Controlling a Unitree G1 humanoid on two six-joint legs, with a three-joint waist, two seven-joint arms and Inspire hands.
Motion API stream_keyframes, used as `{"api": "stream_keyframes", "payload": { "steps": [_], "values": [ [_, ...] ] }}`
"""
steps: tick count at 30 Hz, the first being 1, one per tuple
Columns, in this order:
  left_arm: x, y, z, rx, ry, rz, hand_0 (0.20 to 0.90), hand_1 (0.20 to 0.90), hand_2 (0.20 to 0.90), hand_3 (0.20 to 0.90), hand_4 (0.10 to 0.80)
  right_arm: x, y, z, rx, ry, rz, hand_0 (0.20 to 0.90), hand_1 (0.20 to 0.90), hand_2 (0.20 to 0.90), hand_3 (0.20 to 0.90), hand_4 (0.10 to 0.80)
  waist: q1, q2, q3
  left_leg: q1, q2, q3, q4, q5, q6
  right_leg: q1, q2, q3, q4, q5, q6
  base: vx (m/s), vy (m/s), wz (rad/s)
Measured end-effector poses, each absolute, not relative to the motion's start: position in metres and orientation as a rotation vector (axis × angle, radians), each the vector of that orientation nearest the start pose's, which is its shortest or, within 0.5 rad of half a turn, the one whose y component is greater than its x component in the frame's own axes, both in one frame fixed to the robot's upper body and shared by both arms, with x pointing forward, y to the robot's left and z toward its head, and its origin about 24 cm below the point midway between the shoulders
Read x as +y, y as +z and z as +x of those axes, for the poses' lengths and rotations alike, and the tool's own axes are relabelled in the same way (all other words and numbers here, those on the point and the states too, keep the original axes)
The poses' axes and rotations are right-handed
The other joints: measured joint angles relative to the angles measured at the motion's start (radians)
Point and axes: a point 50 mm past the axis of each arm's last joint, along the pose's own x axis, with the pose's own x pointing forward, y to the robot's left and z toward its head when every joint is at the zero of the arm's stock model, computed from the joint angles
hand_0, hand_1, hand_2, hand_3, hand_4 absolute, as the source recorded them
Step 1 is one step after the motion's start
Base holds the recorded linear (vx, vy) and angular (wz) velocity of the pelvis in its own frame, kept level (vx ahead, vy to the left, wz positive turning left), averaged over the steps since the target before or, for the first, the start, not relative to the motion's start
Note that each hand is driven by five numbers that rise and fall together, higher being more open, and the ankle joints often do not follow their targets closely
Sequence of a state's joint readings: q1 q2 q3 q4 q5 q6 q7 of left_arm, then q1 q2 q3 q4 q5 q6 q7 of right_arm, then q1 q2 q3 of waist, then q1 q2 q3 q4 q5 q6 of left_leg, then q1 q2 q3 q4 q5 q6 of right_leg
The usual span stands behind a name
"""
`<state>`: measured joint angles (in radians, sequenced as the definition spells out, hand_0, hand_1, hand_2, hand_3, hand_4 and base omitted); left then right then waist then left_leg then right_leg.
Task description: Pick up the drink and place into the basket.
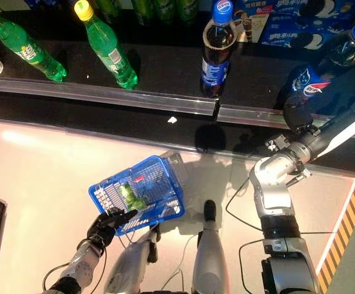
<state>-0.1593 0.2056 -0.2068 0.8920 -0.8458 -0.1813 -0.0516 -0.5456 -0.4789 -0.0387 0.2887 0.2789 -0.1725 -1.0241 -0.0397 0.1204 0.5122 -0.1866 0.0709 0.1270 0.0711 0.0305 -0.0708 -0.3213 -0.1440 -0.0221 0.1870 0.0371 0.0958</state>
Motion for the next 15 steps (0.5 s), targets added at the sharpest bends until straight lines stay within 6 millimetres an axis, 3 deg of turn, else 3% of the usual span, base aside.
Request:
{"api": "stream_keyframes", "payload": {
  "steps": [15],
  "values": [
    [0.186, -0.090, 0.231, 0.538, 0.167, -0.503, 0.300, 0.300, 0.300, 0.200, 0.100, -0.287, 0.213, 0.326, -0.538, -1.070, 0.062, 0.900, 0.900, 0.900, 0.900, 0.800, 0.037, 0.035, 0.016, -0.020, -0.006, -0.007, 0.001, 0.001, 0.001, -0.021, -0.004, 0.000, 0.004, 0.001, 0.001, 0.000, 0.000, 0.00]
  ]
}}
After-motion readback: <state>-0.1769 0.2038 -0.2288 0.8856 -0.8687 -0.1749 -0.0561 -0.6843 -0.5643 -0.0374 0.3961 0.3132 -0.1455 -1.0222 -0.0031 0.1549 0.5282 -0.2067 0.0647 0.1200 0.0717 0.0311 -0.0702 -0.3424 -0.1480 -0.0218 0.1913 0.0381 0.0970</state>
